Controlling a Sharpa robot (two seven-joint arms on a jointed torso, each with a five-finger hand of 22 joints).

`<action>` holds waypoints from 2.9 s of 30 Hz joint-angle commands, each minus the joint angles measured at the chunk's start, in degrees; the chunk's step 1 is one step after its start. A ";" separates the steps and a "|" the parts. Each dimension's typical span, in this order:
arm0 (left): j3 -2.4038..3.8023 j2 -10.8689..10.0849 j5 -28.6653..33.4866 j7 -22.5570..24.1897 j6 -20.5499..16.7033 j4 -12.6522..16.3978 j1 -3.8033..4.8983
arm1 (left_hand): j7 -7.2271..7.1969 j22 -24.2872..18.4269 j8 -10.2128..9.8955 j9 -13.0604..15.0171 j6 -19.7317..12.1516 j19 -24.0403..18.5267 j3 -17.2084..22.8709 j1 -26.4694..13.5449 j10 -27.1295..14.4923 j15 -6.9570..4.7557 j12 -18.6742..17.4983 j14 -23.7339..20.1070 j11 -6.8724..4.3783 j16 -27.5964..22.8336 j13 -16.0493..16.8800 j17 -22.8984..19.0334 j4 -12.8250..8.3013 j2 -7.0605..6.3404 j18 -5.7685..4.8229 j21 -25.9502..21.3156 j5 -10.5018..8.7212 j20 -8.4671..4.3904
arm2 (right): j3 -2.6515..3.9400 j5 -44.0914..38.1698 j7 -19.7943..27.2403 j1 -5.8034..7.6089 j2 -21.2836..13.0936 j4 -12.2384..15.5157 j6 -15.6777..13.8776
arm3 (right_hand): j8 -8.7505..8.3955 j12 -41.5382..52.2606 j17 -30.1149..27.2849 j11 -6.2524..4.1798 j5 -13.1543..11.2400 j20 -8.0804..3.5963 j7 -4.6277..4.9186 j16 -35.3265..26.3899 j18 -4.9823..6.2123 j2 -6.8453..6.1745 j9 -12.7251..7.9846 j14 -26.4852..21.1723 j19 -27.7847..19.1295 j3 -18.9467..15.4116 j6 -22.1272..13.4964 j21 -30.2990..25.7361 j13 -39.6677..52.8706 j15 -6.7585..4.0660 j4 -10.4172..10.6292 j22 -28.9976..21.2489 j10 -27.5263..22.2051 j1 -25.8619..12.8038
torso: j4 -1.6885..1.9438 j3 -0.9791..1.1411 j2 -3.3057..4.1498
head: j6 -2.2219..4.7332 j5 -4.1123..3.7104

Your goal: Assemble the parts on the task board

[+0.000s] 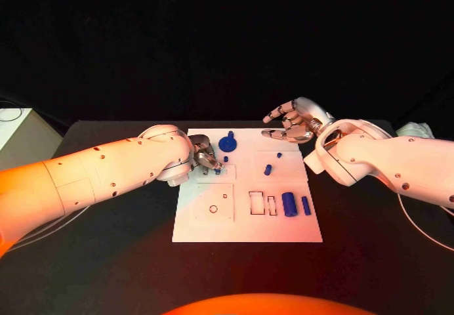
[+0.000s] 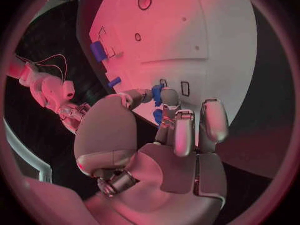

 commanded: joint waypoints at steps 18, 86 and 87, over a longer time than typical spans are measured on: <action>-0.07 -0.82 -1.23 -0.19 2.53 1.16 -0.18 | -0.29 0.14 0.21 0.08 0.66 0.37 13.43 0.10 0.08 -0.36 0.13 4.94 0.17 0.42 -0.06 12.15 -13.75 0.75 -0.47 0.43 0.45 -0.08 | 0.02 -0.19 -0.01 -0.14 0.12 -0.33 1.10 | 0.28 -0.22 13.00 0.05 0.32 0.19 0.10 -0.35 0.93 0.32 -0.05 5.53 2.52 0.28 0.32 -0.24 5.08 0.13 -0.02 10.58 -0.37 -0.39 | 0.00 -0.04 -0.01 | -0.69 0.06; -0.07 2.60 -0.74 -0.50 8.45 -3.68 -0.20 | -1.28 -0.93 -1.87 0.45 2.26 -0.15 -5.37 -4.94 0.10 -0.59 0.25 4.72 -0.25 0.02 -0.67 11.63 -5.30 0.25 -0.40 -1.03 -1.31 -0.05 | 0.01 -0.19 0.01 -0.19 0.33 -0.50 1.54 | 0.24 -0.56 12.59 0.07 0.38 0.20 0.13 -0.56 1.05 0.19 -0.21 5.42 2.30 0.59 0.21 -0.75 4.72 0.14 0.05 10.29 -0.70 -1.18 | -0.02 0.00 -0.03 | -1.60 0.22; -0.07 2.52 -0.75 -0.50 8.39 -3.64 -0.20 | -1.29 -0.88 -2.01 0.48 2.32 -0.07 -6.87 -4.76 0.10 -0.61 0.35 4.73 -0.26 0.03 -0.57 11.67 -4.61 0.36 -0.41 -1.05 -1.28 -0.06 | 0.01 -0.19 0.01 -0.19 0.32 -0.50 1.53 | 0.23 -0.60 12.44 0.08 0.35 0.20 0.14 -0.64 1.07 0.18 -0.23 5.38 2.24 0.60 0.18 -0.88 4.69 0.15 0.08 10.22 -0.73 -1.31 | -0.02 0.00 -0.03 | -1.61 0.21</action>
